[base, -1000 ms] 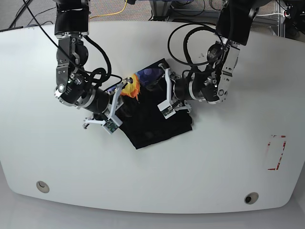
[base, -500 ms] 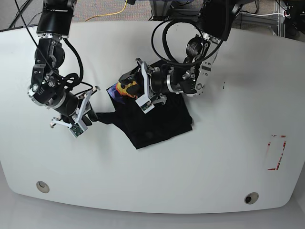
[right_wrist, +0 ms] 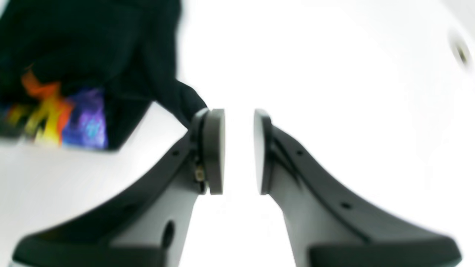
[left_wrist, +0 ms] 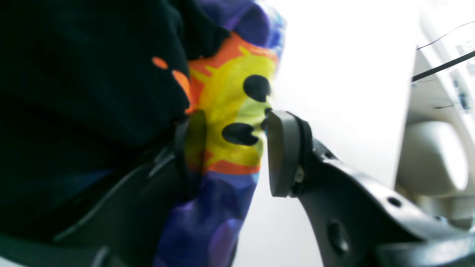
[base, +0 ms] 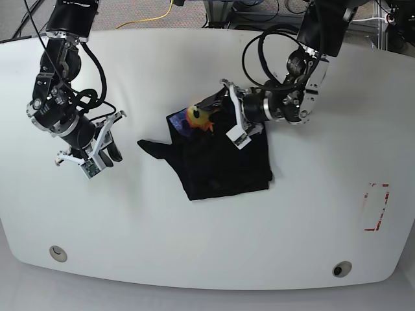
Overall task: Layout the t-shirt on the table in an organized manner, then fold the t-shirt properly
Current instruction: 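Open the right gripper and lift the bundle with the left gripper, then carry the folded black shirt with the left gripper to the table edge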
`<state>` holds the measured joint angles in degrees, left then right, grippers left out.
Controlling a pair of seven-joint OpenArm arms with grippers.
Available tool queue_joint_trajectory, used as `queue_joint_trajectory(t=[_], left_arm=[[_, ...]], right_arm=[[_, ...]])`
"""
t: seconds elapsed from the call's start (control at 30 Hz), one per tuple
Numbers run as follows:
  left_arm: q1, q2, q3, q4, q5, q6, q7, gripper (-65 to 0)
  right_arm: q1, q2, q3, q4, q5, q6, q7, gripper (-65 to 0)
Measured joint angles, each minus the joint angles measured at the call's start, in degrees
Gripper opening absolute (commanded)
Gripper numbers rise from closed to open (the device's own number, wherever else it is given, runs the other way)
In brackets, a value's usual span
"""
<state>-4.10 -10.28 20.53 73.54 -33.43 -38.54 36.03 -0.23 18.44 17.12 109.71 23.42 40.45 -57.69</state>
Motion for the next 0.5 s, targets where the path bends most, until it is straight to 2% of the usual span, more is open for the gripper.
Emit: queue_joint_trajectory(t=[0.23, 0.33, 0.5], left_arm=[[5.55, -10.47, -3.15, 5.01, -7.63, -0.17, -0.24, -39.9], [7.48, -14.71, -3.41, 6.75, -10.84, -0.02, 0.11, -39.9], [10.12, -19.41, -3.63, 9.18, -13.86, 0.17, 0.55, -39.9]], right_arm=[[-1.92, 0.26, 0.28, 0.81, -1.18, -0.39, -1.11, -52.0], [-1.86, -0.68, 0.26, 1.36, -1.07, -0.39, -0.83, -52.0], [-1.88, -1.62, 0.02, 1.36, -0.57, -0.31, -0.81, -52.0]])
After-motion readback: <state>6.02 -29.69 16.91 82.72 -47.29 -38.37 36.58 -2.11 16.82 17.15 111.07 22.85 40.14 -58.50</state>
